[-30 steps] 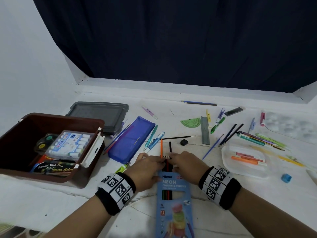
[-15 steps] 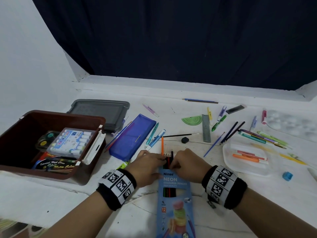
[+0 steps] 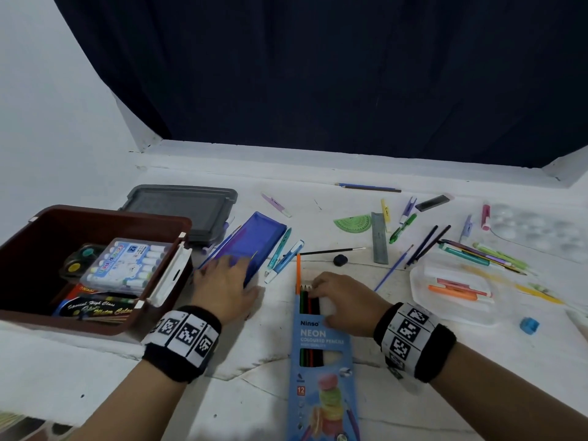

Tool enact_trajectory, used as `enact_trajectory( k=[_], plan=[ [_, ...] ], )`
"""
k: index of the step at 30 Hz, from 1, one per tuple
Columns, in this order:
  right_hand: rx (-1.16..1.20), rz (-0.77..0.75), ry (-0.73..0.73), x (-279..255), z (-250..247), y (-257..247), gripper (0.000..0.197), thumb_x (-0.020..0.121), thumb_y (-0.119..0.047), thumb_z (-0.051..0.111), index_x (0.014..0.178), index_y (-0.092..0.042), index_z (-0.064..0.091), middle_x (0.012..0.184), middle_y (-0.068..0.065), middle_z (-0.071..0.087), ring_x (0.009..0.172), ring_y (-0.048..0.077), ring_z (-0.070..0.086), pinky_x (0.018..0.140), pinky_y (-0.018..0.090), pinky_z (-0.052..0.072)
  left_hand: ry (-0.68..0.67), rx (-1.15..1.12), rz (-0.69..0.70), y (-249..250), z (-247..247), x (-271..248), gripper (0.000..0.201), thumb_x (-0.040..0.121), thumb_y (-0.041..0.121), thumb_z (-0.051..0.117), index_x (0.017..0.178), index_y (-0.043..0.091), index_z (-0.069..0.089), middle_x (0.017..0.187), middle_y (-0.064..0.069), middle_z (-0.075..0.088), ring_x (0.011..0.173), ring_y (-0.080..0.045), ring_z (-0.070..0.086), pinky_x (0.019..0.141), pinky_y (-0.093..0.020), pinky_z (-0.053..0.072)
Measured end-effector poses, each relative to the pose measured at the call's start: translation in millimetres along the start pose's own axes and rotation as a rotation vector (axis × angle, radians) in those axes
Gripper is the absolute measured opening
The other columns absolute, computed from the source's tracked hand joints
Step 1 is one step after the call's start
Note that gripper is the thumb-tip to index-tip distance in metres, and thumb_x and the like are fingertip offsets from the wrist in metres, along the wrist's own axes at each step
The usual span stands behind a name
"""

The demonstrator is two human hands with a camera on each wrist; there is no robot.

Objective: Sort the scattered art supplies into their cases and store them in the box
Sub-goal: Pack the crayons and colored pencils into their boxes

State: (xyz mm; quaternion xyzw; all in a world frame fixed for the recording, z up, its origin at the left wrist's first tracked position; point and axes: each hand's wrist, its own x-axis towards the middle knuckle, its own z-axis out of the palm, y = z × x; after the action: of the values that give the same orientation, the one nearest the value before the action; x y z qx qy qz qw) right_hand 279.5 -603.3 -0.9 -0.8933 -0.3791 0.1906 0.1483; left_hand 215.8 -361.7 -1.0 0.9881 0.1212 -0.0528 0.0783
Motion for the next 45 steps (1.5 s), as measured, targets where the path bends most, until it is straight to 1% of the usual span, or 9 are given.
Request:
enact_trajectory(
  k=[6, 9, 14, 17, 20, 25, 31, 39, 45],
  plan=[
    [-0.054, -0.015, -0.037, 7.7, 0.9, 4.7, 0.053, 0.080, -0.020, 0.075, 0.131, -0.018, 0.061, 0.134, -0.001, 0.047, 0.119, 0.017, 0.048, 0.092, 0.028, 0.040, -0.220, 0.080, -0.043, -1.5, 8.9, 20.8, 0.046, 0.095, 0.059, 0.033, 0.126, 0.029, 0.047, 0.131, -0.007, 0.055, 0.125, -0.031, 0.049, 0.110, -0.056, 0.029],
    [-0.054, -0.009, -0.039, 11.5, -3.2, 6.7, 0.055, 0.073, -0.021, 0.080, 0.125, -0.020, 0.063, 0.126, -0.002, 0.050, 0.113, 0.017, 0.049, 0.088, 0.029, 0.042, -0.211, 0.103, 0.051, 12.1, 10.6, 25.7, 0.045, 0.100, 0.052, 0.028, 0.129, 0.026, 0.050, 0.130, -0.008, 0.055, 0.123, -0.033, 0.050, 0.107, -0.054, 0.028],
    [-0.046, -0.016, -0.042, 16.1, -6.8, 7.4, 0.055, 0.066, -0.020, 0.084, 0.118, -0.019, 0.067, 0.114, -0.002, 0.055, 0.104, 0.019, 0.054, 0.085, 0.038, 0.048, -0.072, -0.067, 0.221, 27.0, 12.6, 34.5, 0.019, 0.100, 0.041, 0.035, 0.096, 0.032, 0.052, 0.105, 0.006, 0.066, 0.104, -0.025, 0.060, 0.088, -0.043, 0.032],
    [-0.041, -0.024, -0.038, 15.9, -5.0, 9.9, 0.055, 0.066, -0.022, 0.084, 0.118, -0.019, 0.067, 0.115, -0.002, 0.055, 0.104, 0.019, 0.054, 0.085, 0.036, 0.047, 0.018, -0.283, 0.185, 14.4, 10.5, 43.2, 0.026, 0.100, 0.028, 0.046, 0.120, 0.029, 0.062, 0.118, -0.002, 0.064, 0.109, -0.027, 0.060, 0.096, -0.042, 0.045],
    [-0.026, -0.028, -0.029, 15.3, -3.4, 13.2, 0.054, 0.066, -0.024, 0.085, 0.118, -0.020, 0.067, 0.117, -0.003, 0.056, 0.105, 0.018, 0.054, 0.086, 0.036, 0.047, 0.185, -0.289, 0.053, -3.2, 4.8, 52.8, 0.032, 0.091, 0.016, 0.052, 0.121, 0.020, 0.063, 0.116, -0.015, 0.060, 0.108, -0.036, 0.059, 0.095, -0.044, 0.049],
    [-0.034, -0.036, -0.023, 16.2, -3.0, 15.4, 0.056, 0.067, -0.027, 0.085, 0.119, -0.020, 0.066, 0.117, -0.004, 0.055, 0.105, 0.017, 0.053, 0.085, 0.034, 0.046, -0.046, -0.130, -0.232, -15.6, -3.2, 59.6, 0.042, 0.097, 0.033, 0.047, 0.132, 0.009, 0.048, 0.137, -0.023, 0.047, 0.122, -0.040, 0.052, 0.101, -0.043, 0.044],
    [-0.052, -0.051, -0.016, 17.4, -2.1, 17.9, 0.056, 0.069, -0.028, 0.083, 0.121, -0.021, 0.065, 0.118, -0.004, 0.056, 0.106, 0.016, 0.053, 0.084, 0.032, 0.044, -0.119, 0.043, -0.178, -16.0, 7.6, 58.2, 0.042, 0.099, 0.040, 0.041, 0.122, 0.010, 0.060, 0.132, -0.018, 0.057, 0.119, -0.035, 0.056, 0.099, -0.040, 0.046],
    [-0.052, -0.053, 0.006, 14.2, 0.0, 17.0, 0.057, 0.071, -0.028, 0.082, 0.124, -0.020, 0.063, 0.120, -0.004, 0.055, 0.109, 0.016, 0.052, 0.086, 0.032, 0.044, -0.047, 0.106, -0.094, -18.0, 14.2, 54.9, 0.039, 0.094, 0.026, 0.060, 0.129, 0.011, 0.054, 0.137, -0.013, 0.049, 0.128, -0.029, 0.050, 0.108, -0.035, 0.041],
    [-0.029, -0.044, 0.012, 10.1, 1.7, 16.5, 0.060, 0.071, -0.030, 0.082, 0.127, -0.021, 0.062, 0.130, -0.006, 0.053, 0.116, 0.016, 0.051, 0.096, 0.034, 0.043, 0.153, -0.164, -0.031, -19.2, 6.8, 47.4, 0.011, 0.077, 0.000, 0.062, 0.085, 0.004, 0.068, 0.110, -0.019, 0.055, 0.106, -0.035, 0.061, 0.094, -0.036, 0.050]
  ],
)
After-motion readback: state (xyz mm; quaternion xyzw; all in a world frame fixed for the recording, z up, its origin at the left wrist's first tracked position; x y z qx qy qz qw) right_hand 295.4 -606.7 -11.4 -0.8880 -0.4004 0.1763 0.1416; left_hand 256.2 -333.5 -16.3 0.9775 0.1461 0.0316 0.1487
